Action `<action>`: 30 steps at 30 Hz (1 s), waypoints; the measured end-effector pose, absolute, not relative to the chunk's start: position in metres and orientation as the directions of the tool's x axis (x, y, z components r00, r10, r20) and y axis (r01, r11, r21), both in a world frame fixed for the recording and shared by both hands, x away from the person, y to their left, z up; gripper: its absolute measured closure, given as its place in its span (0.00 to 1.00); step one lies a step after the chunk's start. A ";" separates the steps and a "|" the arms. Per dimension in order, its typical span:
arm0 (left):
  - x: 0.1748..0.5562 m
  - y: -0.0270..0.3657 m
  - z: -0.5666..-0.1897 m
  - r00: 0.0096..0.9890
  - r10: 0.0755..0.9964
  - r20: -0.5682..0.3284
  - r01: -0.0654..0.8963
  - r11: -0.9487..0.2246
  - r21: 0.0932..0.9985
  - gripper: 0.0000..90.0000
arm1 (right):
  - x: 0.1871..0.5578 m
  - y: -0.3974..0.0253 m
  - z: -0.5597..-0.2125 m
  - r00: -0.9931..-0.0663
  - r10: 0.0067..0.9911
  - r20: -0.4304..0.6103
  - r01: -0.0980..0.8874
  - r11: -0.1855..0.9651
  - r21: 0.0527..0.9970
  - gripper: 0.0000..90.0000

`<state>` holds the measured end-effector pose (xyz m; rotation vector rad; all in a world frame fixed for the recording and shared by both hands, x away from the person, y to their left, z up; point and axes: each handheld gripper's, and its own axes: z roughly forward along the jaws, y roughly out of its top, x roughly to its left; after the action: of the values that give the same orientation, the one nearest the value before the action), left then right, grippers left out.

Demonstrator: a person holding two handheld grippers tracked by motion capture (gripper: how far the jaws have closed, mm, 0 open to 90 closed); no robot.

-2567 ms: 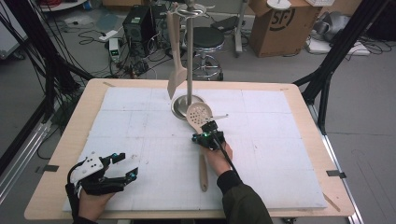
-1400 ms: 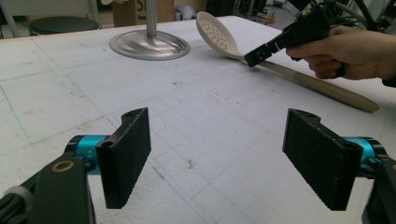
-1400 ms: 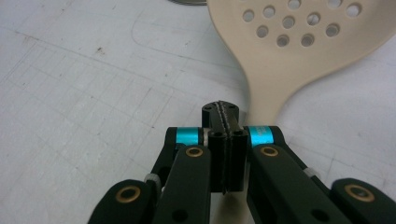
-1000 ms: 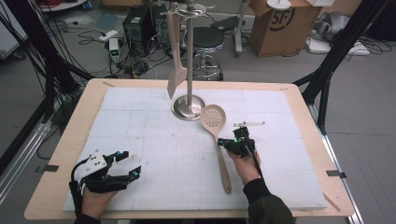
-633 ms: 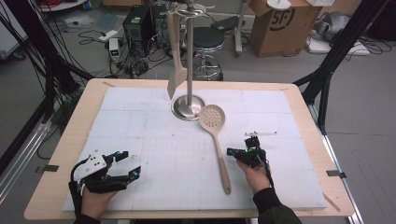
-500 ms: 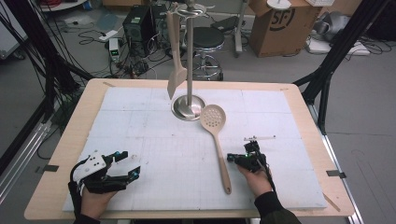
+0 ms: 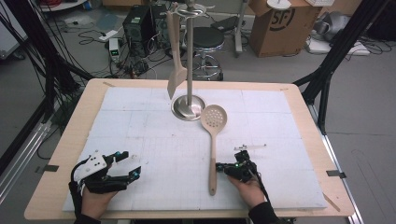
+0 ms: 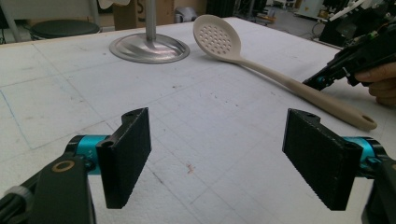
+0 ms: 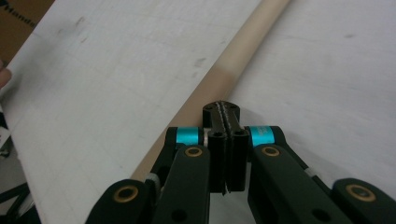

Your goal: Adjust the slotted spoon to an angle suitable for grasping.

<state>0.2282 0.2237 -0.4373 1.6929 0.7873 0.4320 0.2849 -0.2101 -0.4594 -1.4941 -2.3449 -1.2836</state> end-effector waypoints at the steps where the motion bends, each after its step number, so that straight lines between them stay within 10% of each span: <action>1: 0.228 0.223 -0.437 0.708 0.696 -0.119 0.274 -0.116 0.955 0.27 | 0.285 -0.207 -0.460 -0.527 0.709 0.469 0.777 0.178 0.603 1.00; 30: 0.232 0.221 -0.439 0.712 0.691 -0.125 0.280 -0.116 0.953 0.27 | 0.327 -0.113 -0.461 -0.639 0.595 0.488 0.740 0.300 0.603 1.00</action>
<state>0.2322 0.2207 -0.4392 1.6998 0.7842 0.4185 0.3268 -0.1131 -0.4614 -1.2401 -2.3889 -1.2533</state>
